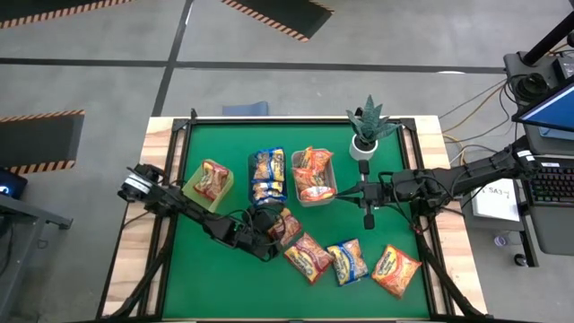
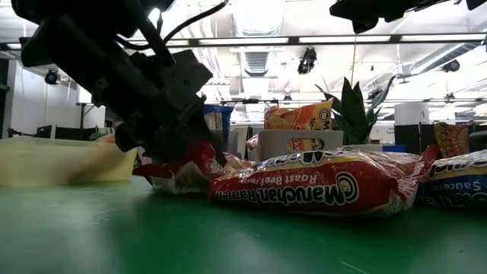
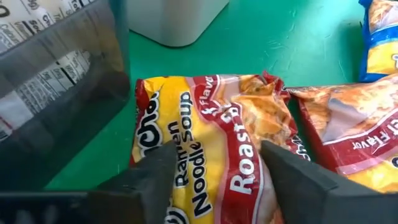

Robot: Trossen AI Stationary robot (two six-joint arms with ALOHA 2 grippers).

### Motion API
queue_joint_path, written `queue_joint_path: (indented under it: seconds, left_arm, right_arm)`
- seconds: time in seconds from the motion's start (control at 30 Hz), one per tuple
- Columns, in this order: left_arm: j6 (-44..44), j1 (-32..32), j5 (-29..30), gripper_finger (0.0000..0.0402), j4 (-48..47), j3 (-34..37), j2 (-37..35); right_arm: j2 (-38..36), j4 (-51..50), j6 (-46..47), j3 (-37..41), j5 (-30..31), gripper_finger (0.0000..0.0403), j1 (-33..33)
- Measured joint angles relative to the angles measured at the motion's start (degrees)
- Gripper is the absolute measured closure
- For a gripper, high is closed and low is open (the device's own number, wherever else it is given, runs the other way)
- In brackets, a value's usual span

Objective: Sort Maruchan noodles
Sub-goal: Put the red noodle pack into the yellow bin

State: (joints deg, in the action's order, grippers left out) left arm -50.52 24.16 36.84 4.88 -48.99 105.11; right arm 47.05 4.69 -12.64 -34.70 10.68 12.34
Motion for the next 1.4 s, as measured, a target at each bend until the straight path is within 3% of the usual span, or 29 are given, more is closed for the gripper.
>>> queue_joint_path:
  seconds: [0.3, 0.37, 0.47, 0.63, 0.8, 1.07, 1.17, 1.27, 1.4]
  left_arm:
    - [1.37, 0.0, 0.0, 0.0369, -1.03, 0.0, -0.99]
    - [1.56, 0.04, -0.35, 0.0389, -1.36, 0.0, -1.52]
    - [4.45, 0.08, -2.45, 0.0384, -3.68, 0.0, -3.7]
    - [10.67, 0.3, -4.77, 0.0393, -15.22, -2.37, -11.67]
    - [13.6, 0.28, -8.69, 0.0394, -36.44, -8.49, -21.18]
    - [-2.34, -0.41, -11.42, 0.0394, -82.37, -21.61, -28.35]
    - [-9.19, -1.5, -13.64, 0.0394, -94.48, -23.35, -28.78]
    - [-10.47, -3.6, -18.48, 0.0394, -92.98, -21.27, -30.91]
    - [-13.44, -7.49, -19.76, 0.0394, -94.7, -17.05, -31.15]
  right_arm:
    - [0.0, 0.09, 0.0, 0.0, 0.02, 0.0394, 0.0]
    - [0.0, 0.09, 0.0, 0.0, 0.02, 0.0394, 0.0]
    - [0.0, 0.08, 0.0, 0.0, 0.02, 0.0394, 0.0]
    - [0.0, 0.0, 0.0, 0.0, 0.02, 0.0394, 0.0]
    - [0.0, 0.0, 0.0, 0.0, 0.04, 0.0394, 0.0]
    - [0.0, 0.11, 0.0, 0.0, 0.05, 0.0394, -0.02]
    - [0.0, 0.11, 0.0, 0.0, 0.07, 0.0394, -0.02]
    - [0.0, 0.11, 0.01, 0.0, 0.07, 0.0394, -0.02]
    - [0.0, 0.16, 0.04, 0.0, 0.04, 0.0394, 0.0]
